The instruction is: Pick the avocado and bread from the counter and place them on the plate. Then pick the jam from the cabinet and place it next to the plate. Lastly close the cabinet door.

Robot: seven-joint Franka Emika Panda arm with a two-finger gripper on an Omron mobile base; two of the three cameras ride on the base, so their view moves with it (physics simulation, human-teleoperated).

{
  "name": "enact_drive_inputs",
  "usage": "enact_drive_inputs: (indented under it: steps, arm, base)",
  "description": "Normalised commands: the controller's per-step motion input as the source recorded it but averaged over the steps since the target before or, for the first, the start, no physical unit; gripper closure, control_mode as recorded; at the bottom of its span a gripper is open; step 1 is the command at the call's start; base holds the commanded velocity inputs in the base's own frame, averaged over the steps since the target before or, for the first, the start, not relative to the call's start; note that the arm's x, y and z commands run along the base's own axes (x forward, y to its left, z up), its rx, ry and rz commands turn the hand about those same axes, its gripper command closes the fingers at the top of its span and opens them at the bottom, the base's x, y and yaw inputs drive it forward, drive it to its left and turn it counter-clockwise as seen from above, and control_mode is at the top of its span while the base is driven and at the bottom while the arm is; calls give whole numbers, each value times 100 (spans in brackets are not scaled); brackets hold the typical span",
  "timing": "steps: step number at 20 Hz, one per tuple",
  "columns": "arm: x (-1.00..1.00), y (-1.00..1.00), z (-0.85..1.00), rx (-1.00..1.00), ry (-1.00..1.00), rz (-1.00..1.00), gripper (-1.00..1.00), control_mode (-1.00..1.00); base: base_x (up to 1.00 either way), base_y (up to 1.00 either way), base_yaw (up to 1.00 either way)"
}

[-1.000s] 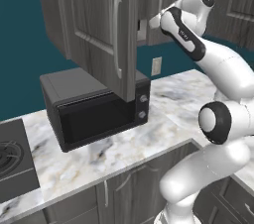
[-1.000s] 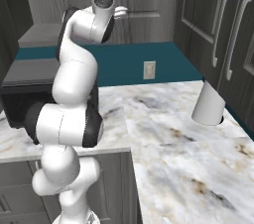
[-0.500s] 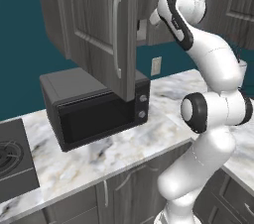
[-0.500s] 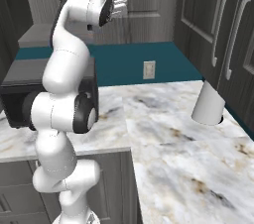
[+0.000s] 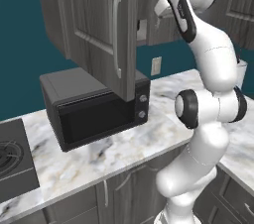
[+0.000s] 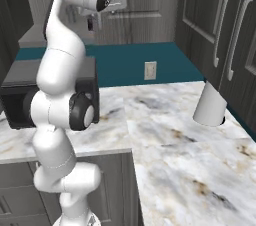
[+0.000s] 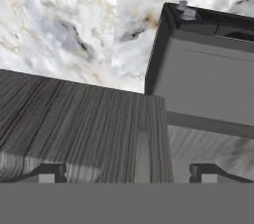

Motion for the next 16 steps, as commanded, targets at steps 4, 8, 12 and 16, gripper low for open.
enact_drive_inputs:
  steps: [4,8,12,16]
  arm:
    - [-100,0,-47,-1,-20,24,-100,-100]
    - [-100,9,-98,-11,-22,30,-100,-100]
    - [-100,1,-73,-17,-26,26,-100,-100]
    - [-99,-29,-12,-13,-31,19,-100,-100]
  base:
    - [0,0,0]
    - [0,0,0]
    - [0,0,0]
    - [0,0,0]
